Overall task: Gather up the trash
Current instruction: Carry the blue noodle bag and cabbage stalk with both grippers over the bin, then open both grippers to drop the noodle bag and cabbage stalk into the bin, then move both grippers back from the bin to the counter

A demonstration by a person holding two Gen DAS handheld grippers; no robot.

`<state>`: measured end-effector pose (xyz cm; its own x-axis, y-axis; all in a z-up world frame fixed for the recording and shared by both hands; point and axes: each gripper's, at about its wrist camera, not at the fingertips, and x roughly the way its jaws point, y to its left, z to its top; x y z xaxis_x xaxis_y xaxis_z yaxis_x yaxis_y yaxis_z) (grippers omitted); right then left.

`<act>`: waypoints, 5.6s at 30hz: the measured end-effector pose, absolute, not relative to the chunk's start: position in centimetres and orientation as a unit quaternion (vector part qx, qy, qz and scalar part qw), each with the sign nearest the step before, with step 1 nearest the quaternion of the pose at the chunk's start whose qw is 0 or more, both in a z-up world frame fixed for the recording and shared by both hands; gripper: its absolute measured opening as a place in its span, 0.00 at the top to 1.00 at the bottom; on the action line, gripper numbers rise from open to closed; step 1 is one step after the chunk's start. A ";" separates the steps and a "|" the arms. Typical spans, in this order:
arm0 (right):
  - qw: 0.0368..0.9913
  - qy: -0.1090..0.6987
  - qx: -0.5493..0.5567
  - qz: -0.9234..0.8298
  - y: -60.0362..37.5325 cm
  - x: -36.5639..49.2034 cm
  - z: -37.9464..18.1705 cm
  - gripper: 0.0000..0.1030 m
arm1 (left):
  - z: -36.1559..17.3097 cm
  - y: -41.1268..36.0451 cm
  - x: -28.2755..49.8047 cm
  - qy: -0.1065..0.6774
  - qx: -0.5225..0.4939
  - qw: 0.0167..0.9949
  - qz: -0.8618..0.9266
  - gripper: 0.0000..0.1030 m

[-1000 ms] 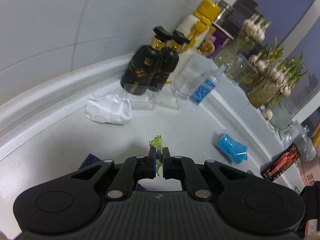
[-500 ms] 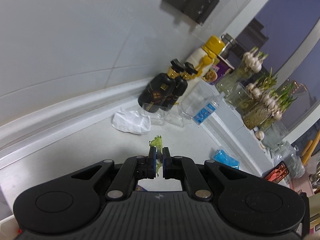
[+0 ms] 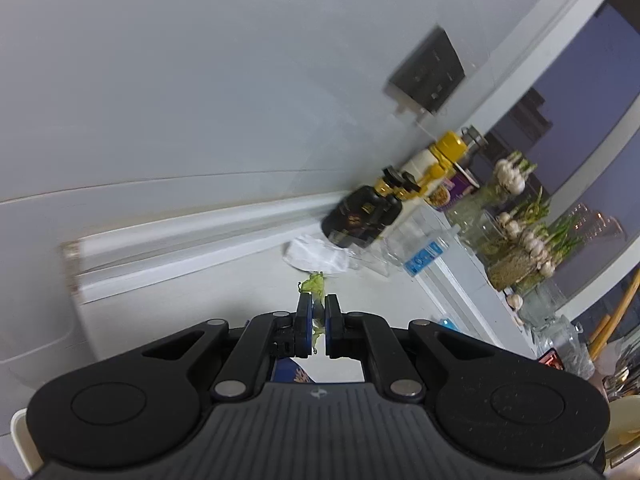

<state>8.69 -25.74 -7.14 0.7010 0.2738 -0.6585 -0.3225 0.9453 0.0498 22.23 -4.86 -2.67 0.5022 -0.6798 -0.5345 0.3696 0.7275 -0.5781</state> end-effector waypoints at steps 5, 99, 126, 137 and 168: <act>0.917 0.358 -0.037 0.174 -23.7 8.3 -7.0 0.60 | -2.8 -1.3 20.9 0.383 -0.213 0.852 -0.286 0.95; 0.553 0.363 -0.698 0.274 -0.4 10.9 -37.5 0.18 | -33.0 8.4 24.5 0.643 -0.028 0.750 -0.149 0.35; 0.627 0.355 -0.641 0.265 0.5 7.2 -30.6 0.16 | -29.1 12.5 20.9 0.612 -0.066 0.780 -0.114 0.21; 0.682 0.363 -0.582 0.255 -0.3 5.6 -26.9 0.16 | -27.7 13.1 19.0 0.589 -0.101 0.794 -0.111 0.14; 0.880 0.279 -0.315 0.222 -10.9 2.9 -11.8 0.12 | -14.7 11.6 15.4 0.464 -0.155 0.865 -0.113 0.05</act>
